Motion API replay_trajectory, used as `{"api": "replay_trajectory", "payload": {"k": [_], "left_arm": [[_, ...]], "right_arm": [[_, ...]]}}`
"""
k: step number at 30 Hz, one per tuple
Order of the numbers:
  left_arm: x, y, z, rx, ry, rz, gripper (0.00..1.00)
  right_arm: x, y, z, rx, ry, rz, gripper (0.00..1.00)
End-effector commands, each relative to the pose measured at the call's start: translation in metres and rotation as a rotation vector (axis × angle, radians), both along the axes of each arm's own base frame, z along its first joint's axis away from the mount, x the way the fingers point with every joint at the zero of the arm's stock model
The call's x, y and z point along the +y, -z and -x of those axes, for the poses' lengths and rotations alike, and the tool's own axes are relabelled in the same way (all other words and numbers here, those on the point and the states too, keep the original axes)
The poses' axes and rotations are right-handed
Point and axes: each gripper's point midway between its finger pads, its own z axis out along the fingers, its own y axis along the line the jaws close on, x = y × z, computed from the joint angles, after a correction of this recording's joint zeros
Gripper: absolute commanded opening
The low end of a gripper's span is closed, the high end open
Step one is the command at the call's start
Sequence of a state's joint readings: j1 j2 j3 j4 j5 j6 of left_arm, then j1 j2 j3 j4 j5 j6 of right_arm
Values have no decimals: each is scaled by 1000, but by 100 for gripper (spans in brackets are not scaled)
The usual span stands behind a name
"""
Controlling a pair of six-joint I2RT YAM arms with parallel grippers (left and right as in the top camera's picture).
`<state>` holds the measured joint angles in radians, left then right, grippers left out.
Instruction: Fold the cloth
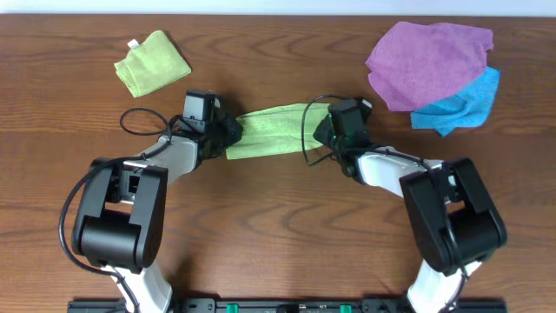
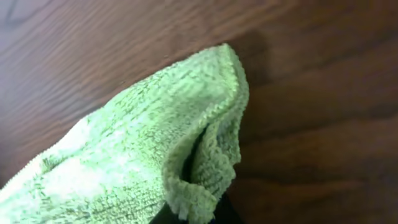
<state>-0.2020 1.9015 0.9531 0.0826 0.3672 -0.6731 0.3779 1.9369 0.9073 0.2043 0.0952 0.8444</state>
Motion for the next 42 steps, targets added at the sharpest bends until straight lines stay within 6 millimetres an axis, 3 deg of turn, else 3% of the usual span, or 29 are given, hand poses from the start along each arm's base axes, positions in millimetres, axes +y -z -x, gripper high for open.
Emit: {"api": "replay_trajectory", "payload": {"k": [1, 10, 17, 25, 30, 37, 42], "left_arm": [[1, 10, 9, 36, 13, -15, 22], [-3, 7, 9, 35, 26, 7, 19], [-6, 6, 10, 36, 37, 23, 19], [-6, 6, 10, 35, 40, 29, 18], [2, 3, 6, 28, 32, 39, 10], [12, -21, -11, -23, 69, 142, 6], [19, -42, -21, -74, 87, 142, 6]], "right_arm": [[-4, 24, 16, 51, -109, 90, 1], [16, -43, 6, -131, -300, 150, 1], [29, -73, 8, -213, -363, 172, 1], [61, -95, 20, -273, -459, 153, 1], [82, -98, 30, -285, -510, 141, 1], [107, -106, 39, -314, -571, 137, 1], [113, -116, 36, -334, -575, 132, 1]]}}
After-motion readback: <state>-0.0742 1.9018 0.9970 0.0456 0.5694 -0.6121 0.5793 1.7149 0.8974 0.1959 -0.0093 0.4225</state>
